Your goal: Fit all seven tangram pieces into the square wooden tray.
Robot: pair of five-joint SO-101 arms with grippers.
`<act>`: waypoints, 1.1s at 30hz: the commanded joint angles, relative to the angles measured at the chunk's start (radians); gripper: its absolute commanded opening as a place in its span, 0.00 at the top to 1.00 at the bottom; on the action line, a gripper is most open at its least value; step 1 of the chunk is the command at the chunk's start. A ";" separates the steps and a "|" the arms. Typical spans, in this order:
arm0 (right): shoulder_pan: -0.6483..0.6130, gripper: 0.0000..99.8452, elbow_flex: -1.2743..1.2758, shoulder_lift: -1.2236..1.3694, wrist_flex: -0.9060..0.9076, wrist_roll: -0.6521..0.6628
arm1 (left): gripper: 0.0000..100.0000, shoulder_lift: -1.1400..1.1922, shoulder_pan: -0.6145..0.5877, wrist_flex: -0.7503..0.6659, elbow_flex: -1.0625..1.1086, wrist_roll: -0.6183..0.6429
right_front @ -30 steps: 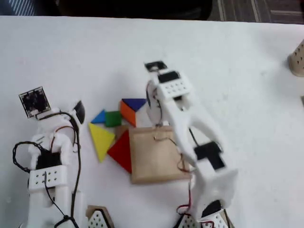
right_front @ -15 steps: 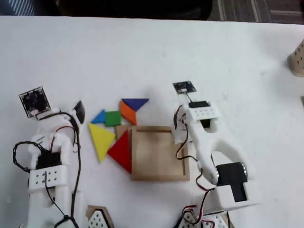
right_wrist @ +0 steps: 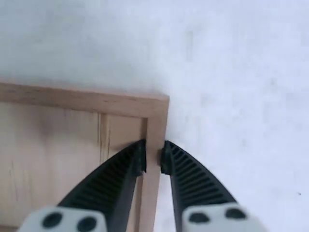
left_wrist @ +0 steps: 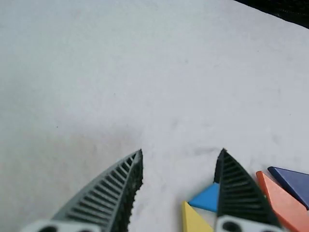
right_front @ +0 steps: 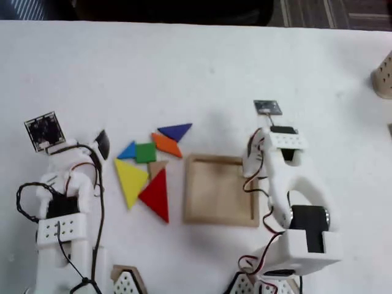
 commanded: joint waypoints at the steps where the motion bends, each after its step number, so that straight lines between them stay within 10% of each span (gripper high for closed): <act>1: 0.070 0.97 -0.049 -0.008 -0.022 0.011 | 0.76 0.004 0.018 -0.021 -0.041 -0.008; 18: 0.082 0.83 -0.095 -0.021 -0.008 -0.021 | 0.75 0.002 0.035 0.074 -0.091 -0.075; 33: 0.288 0.92 0.123 -0.199 -0.028 0.072 | 0.75 0.016 0.375 0.299 -0.466 -0.215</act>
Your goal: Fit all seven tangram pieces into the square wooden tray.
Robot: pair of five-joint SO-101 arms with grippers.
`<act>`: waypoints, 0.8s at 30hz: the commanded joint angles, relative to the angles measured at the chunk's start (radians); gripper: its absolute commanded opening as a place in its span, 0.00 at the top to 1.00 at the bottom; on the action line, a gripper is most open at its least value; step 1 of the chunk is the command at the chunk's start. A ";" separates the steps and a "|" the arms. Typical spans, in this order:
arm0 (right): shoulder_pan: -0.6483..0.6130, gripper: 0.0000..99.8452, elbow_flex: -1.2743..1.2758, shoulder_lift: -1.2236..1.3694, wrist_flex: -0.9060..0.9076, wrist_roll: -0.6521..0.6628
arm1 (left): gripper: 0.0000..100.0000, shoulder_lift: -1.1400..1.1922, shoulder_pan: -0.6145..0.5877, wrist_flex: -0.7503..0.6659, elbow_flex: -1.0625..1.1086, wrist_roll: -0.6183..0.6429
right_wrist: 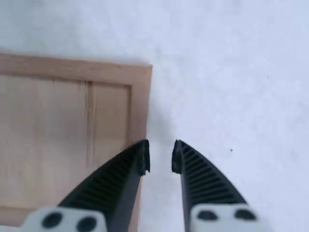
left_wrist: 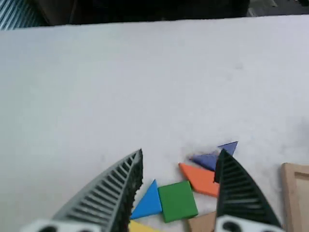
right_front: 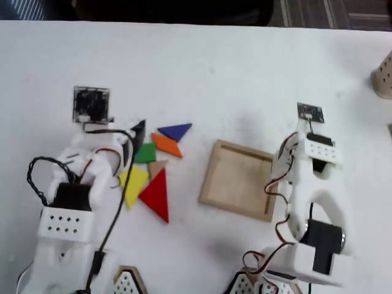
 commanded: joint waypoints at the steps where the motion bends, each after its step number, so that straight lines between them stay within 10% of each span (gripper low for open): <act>1: 0.071 0.92 0.069 -0.070 -0.051 0.078 | 0.75 0.036 0.058 0.002 -0.115 -0.011; 13: 0.116 0.92 0.120 -0.070 -0.094 0.146 | 0.75 0.615 0.185 0.003 -0.480 0.092; 24: 0.114 0.92 0.138 -0.077 -0.093 0.198 | 0.72 0.822 0.263 -0.021 -0.503 -0.327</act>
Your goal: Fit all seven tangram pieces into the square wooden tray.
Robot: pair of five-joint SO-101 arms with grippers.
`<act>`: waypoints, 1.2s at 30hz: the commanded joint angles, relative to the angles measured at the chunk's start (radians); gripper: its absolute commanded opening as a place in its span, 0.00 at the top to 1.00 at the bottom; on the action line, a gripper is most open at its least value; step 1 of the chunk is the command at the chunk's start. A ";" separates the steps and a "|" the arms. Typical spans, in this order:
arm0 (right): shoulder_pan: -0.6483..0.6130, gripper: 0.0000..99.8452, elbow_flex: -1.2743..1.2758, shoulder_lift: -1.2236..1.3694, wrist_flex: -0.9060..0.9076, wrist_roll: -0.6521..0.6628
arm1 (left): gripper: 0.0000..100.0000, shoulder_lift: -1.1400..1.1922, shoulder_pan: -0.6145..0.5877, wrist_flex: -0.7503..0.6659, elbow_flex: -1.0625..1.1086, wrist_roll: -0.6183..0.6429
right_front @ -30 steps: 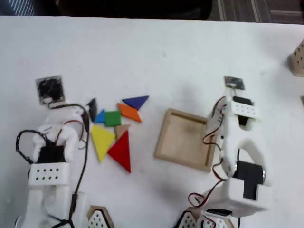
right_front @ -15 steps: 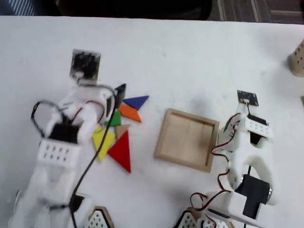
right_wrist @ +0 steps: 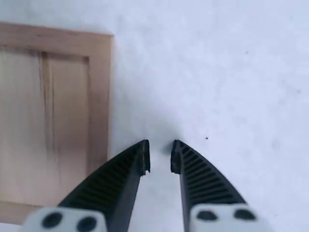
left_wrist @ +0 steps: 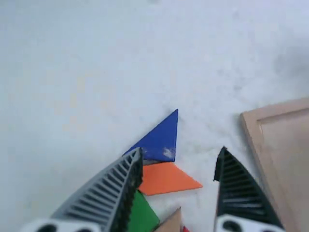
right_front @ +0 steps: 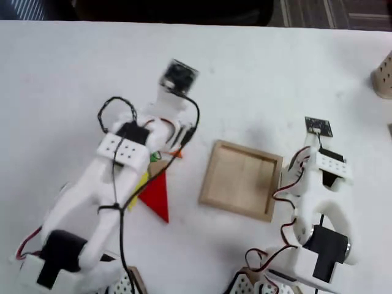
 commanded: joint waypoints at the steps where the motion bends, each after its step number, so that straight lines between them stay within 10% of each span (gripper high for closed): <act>1: 0.004 0.92 0.018 -0.042 -0.013 0.058 | 0.70 0.035 0.015 -0.021 -0.061 -0.132; 36: -0.019 0.92 0.023 -0.041 -0.013 0.106 | 0.64 0.504 -0.134 -0.029 -0.348 -0.272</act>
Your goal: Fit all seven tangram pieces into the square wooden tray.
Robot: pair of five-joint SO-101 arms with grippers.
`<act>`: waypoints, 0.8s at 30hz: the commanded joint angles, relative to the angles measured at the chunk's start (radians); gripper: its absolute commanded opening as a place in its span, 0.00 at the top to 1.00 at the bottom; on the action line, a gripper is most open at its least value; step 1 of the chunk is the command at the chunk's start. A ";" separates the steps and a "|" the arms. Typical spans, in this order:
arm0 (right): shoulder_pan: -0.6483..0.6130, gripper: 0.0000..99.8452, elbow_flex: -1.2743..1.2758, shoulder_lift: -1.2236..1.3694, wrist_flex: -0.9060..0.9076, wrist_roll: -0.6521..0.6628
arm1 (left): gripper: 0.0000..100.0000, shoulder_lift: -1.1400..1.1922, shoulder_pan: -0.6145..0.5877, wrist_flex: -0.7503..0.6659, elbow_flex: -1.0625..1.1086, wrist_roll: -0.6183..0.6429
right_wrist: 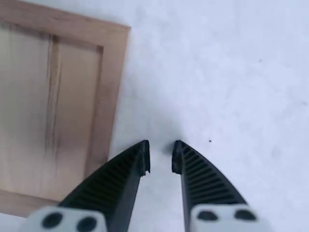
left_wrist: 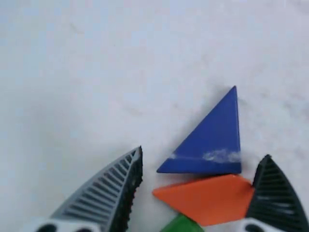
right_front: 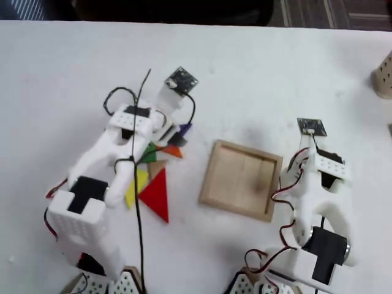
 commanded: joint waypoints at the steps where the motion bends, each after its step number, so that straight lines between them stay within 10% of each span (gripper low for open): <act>1: -0.013 0.92 0.002 -0.030 -0.004 0.006 | 0.64 0.016 -0.005 0.014 -0.080 -0.049; 19: -0.025 0.92 0.002 -0.030 -0.004 0.008 | 0.65 0.418 0.039 0.542 -0.733 -0.014; 24: -0.027 0.92 0.002 -0.030 -0.004 0.008 | 0.78 0.464 0.042 0.595 -0.816 -0.015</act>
